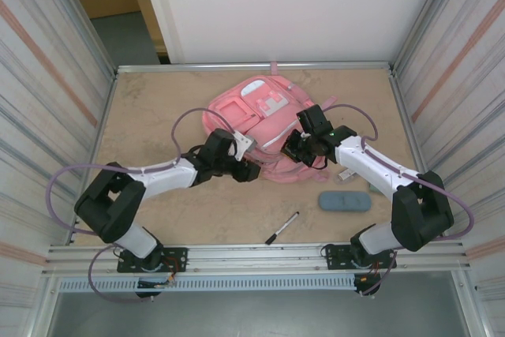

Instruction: Pack the student bag

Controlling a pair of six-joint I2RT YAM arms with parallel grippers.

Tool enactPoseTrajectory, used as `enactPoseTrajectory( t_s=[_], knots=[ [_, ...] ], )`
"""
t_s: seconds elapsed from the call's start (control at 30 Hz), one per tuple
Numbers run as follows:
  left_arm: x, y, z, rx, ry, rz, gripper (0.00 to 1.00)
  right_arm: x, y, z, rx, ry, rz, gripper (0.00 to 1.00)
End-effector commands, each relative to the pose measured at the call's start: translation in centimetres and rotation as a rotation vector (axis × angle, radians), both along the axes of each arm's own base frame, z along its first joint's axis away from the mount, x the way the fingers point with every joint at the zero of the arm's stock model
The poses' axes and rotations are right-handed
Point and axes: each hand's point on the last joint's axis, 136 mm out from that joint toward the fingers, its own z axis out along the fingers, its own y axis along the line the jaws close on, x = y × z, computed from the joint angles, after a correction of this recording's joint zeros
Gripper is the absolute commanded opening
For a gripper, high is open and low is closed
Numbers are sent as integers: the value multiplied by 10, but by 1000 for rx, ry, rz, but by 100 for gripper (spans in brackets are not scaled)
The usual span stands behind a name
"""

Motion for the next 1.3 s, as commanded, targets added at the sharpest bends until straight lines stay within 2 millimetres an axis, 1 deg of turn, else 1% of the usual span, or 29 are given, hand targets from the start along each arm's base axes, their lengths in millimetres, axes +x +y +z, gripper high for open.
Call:
enactPoseTrajectory(
  t_s=[0.0, 0.1, 0.17, 0.37, 0.43, 0.47, 0.6, 0.63, 0.67, 0.93, 1.07, 1.2, 1.27],
  knots=[
    [10, -8, 11, -45, -29, -58, 50, -3, 11, 15, 42, -10, 65, 0],
    [10, -11, 7, -57, -8, -82, 47, -4, 11, 15, 46, -4, 70, 0],
    [6, -15, 5, -73, 13, -114, 45, -4, 12, 14, 49, -2, 71, 0],
    [-7, -23, 1, -134, 46, -179, 43, -4, 15, 16, 61, 4, 78, 0],
    [-8, -23, -1, -135, 54, -181, 39, -5, 14, 14, 62, 12, 75, 0],
    [-8, -23, -1, -135, 51, -183, 35, -5, 15, 14, 64, 13, 75, 0],
    [-4, -19, -1, -128, 37, -164, 8, -7, 13, 14, 62, 17, 76, 0],
    [-3, -17, 0, -128, 36, -157, 3, -7, 13, 15, 63, 14, 76, 0],
    [-2, -14, 1, -126, 35, -149, 0, -6, 13, 15, 63, 12, 72, 0],
    [16, 26, 1, -99, 30, -9, 0, -5, 7, 15, 54, 11, 62, 0],
    [31, 48, -5, -57, 41, 71, 0, -4, 8, 15, 56, 10, 70, 0],
    [50, 72, -22, 20, 109, 171, 0, -3, 11, 18, 68, 7, 72, 0],
    [62, 88, -32, 49, 140, 247, 0, -3, 13, 20, 79, 5, 77, 0]
  ],
)
